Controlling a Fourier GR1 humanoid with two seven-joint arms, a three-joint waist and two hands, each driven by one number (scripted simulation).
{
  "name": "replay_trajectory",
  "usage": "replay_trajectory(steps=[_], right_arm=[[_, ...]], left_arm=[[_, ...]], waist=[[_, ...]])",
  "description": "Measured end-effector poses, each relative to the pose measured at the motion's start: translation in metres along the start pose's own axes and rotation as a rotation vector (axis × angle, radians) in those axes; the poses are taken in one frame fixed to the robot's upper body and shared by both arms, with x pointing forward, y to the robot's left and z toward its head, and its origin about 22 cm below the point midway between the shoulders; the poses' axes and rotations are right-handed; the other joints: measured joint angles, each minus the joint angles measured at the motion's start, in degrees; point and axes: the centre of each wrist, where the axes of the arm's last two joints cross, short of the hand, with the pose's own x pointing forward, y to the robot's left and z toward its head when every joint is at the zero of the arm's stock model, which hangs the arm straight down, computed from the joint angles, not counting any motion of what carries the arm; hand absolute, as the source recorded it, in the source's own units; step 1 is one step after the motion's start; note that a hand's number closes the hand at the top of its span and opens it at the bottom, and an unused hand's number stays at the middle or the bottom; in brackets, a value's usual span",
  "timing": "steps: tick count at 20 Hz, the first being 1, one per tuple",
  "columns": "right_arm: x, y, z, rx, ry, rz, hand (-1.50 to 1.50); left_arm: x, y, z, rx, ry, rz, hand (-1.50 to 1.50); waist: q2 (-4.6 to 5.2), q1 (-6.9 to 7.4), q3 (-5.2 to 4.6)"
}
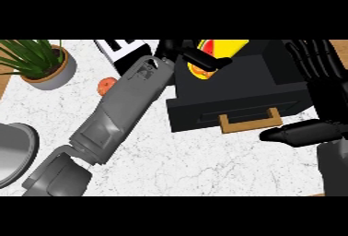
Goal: Pick up the cup, place it into the drawer and close the drawer
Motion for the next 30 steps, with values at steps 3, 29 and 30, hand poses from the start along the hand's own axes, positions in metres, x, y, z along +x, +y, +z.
replay_trajectory(steps=[3,29,30], right_arm=[[0.000,0.002,0.000,0.023,-0.008,-0.005,-1.50],[-0.006,0.047,0.005,0.704,0.228,0.278,-1.50],[-0.011,0.048,0.007,0.695,0.244,0.314,-1.50]], left_arm=[[-0.007,-0.001,0.002,-0.022,0.022,-0.024,-1.50],[-0.011,0.001,0.008,0.141,-0.175,0.354,-1.50],[-0.011,0.001,0.007,0.147,-0.177,0.361,-1.50]], waist=[[0.33,-1.42,0.01],[-0.71,2.91,-0.08],[-0.78,3.48,-0.08]])
